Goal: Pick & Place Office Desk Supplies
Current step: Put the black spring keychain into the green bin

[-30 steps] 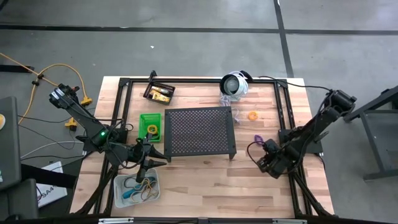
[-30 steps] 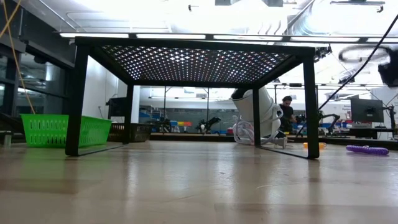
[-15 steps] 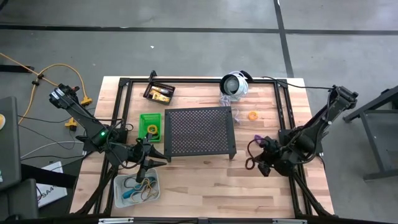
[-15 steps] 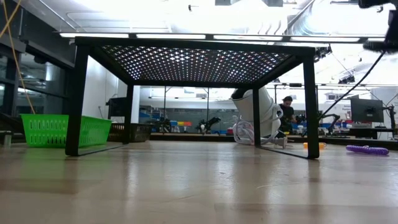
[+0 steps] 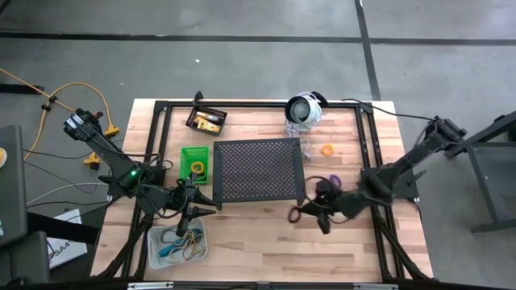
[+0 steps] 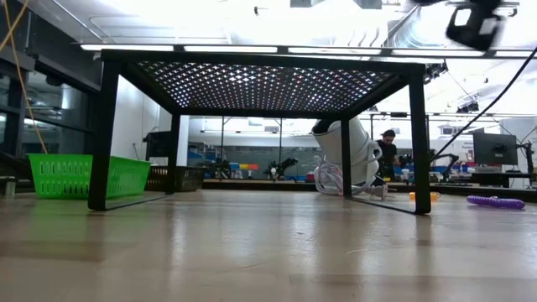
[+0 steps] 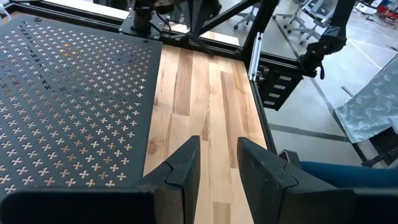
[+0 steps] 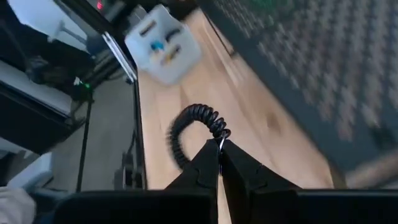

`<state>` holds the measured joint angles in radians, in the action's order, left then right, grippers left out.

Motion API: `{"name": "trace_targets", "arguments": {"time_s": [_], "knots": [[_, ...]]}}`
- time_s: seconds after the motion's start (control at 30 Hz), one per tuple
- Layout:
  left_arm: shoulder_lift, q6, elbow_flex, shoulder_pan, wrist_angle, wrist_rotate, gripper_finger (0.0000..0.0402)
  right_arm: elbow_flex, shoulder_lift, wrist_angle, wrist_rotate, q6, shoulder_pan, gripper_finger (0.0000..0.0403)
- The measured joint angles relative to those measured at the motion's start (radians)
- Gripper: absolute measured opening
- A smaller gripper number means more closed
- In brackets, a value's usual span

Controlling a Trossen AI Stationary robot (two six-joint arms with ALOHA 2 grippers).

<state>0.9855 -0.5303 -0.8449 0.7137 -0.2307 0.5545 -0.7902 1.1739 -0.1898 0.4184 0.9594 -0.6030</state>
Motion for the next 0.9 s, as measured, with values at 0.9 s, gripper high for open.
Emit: {"name": "trace_targets", "arguments": {"time_s": [0.9], "knots": [[0.000, 0.000, 0.000, 0.000, 0.000, 0.000, 0.0102, -0.048, 0.142, 0.355, -0.295, -0.506, 0.355, 0.0003]]}}
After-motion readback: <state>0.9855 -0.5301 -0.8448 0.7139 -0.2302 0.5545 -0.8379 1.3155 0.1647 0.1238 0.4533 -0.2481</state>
